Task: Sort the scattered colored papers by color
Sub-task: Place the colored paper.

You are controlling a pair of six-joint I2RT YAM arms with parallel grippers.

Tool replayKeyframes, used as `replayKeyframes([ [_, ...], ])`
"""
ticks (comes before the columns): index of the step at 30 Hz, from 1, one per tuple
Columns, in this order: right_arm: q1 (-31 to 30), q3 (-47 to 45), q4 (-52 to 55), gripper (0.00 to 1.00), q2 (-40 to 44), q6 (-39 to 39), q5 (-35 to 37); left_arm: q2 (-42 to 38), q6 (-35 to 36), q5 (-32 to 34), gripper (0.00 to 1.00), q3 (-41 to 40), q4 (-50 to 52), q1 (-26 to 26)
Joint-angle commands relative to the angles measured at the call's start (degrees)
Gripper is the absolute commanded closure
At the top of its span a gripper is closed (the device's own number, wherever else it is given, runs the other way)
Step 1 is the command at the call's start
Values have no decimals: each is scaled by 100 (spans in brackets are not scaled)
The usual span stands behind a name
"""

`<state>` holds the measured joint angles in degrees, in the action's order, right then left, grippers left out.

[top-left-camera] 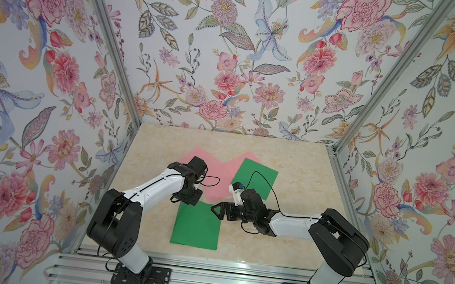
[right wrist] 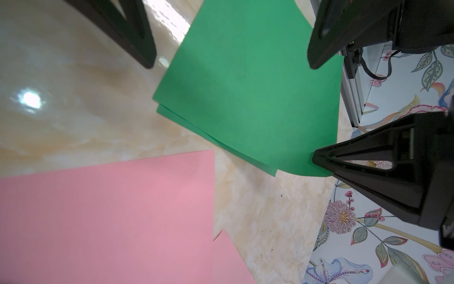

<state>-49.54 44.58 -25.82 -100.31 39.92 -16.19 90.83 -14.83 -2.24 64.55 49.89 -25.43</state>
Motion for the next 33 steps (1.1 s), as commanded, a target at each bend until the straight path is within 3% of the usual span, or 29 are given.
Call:
replayKeyframes([
  [1, -52, 111, -118, 0, -77, 17, -86, 76, -130, 185, 100, 119, 39, 93],
  [33, -219, 507, -195, 0, -625, 42, -266, 76, -424, 189, 100, -99, -159, 108],
])
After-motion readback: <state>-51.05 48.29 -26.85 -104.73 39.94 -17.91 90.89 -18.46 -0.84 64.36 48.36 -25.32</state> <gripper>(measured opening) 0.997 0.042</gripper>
